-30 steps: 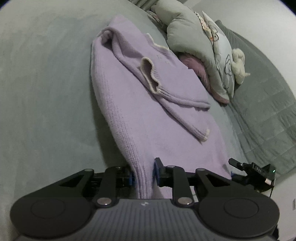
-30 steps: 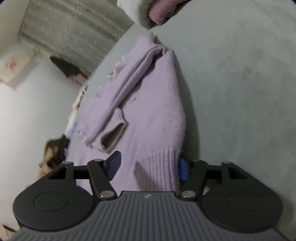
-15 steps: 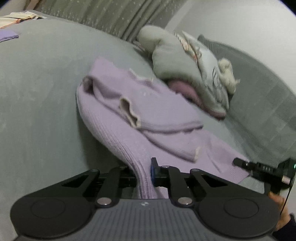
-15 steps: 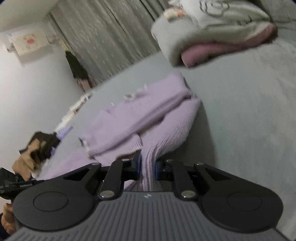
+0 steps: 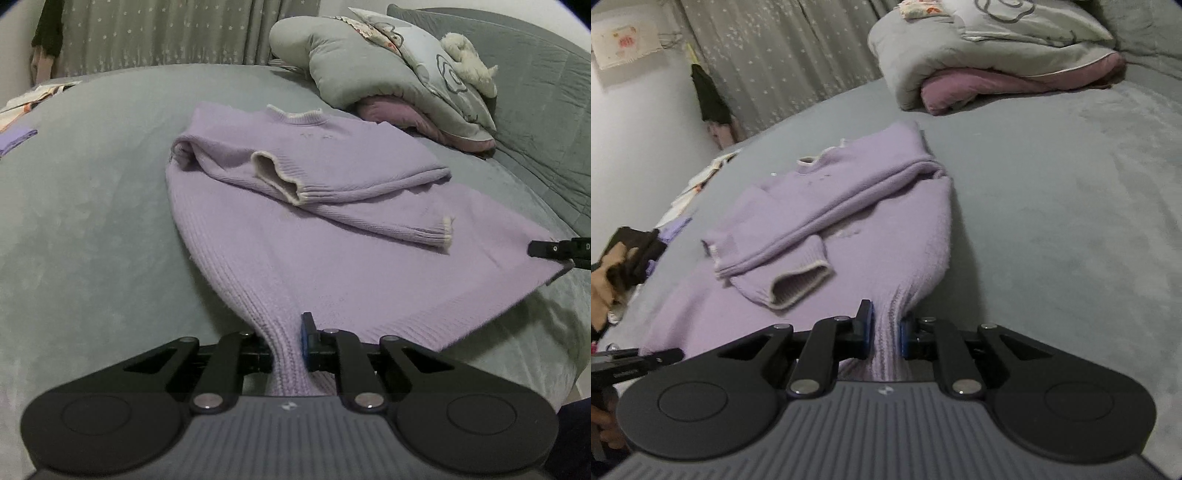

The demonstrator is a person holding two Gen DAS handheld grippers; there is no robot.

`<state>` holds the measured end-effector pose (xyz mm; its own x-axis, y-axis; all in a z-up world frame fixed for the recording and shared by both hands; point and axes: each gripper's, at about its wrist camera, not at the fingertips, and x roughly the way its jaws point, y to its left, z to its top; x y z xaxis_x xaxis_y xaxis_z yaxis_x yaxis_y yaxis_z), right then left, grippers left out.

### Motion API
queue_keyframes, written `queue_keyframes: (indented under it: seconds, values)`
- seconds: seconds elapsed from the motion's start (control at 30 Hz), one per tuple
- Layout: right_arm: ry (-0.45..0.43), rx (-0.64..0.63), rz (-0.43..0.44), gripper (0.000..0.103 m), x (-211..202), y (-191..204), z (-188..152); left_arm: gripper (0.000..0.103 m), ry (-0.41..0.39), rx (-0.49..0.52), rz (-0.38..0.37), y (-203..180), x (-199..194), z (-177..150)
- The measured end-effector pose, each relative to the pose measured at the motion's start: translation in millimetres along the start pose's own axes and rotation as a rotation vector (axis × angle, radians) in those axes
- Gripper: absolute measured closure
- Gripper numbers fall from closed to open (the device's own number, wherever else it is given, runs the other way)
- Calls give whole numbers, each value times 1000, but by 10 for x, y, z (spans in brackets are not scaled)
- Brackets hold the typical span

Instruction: Fold clothes

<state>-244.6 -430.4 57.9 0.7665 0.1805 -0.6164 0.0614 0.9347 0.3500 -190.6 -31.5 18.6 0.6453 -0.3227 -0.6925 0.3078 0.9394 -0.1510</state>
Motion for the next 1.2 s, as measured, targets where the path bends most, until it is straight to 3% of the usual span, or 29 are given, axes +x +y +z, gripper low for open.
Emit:
queue_keyframes:
  seconds: [0.37, 0.47, 0.53, 0.57, 0.67, 0.77, 0.83, 0.87, 0.97, 1.1, 1.2]
  values:
    - [-13, -18, -110, 88, -125, -86, -134, 90, 10, 24, 26, 13, -104, -75]
    - [-36, -31, -199, 88, -177, -123, -110, 88, 28, -19, 8, 147, -211, -30]
    - [-81, -17, -308, 88, -278, -246, -47, 84, 34, -70, 5, 291, -297, 3]
    - [-95, 15, -314, 87, -321, -327, -18, 79, 27, -90, 19, 361, -333, 25]
    - [-108, 91, -246, 79, -346, -477, 56, 73, -17, -126, 77, 546, -424, 126]
    - [-88, 95, -170, 60, -200, -448, 161, 70, -54, -116, 105, 616, -442, 257]
    - [-65, 56, -117, 28, -49, -333, 257, 58, -64, -85, 105, 592, -393, 344]
    - [-55, 42, -89, 22, 26, -281, 310, 49, -62, -63, 104, 561, -346, 385]
    - [-44, 84, 11, 22, 270, -218, 538, 46, -71, 38, 131, 451, -180, 548]
    - [-64, 286, 166, 22, 587, -393, 916, 27, -84, 140, 181, 433, 135, 899]
    - [-44, 429, 245, 22, 897, -515, 1113, 26, -82, 249, 253, 488, 495, 1146]
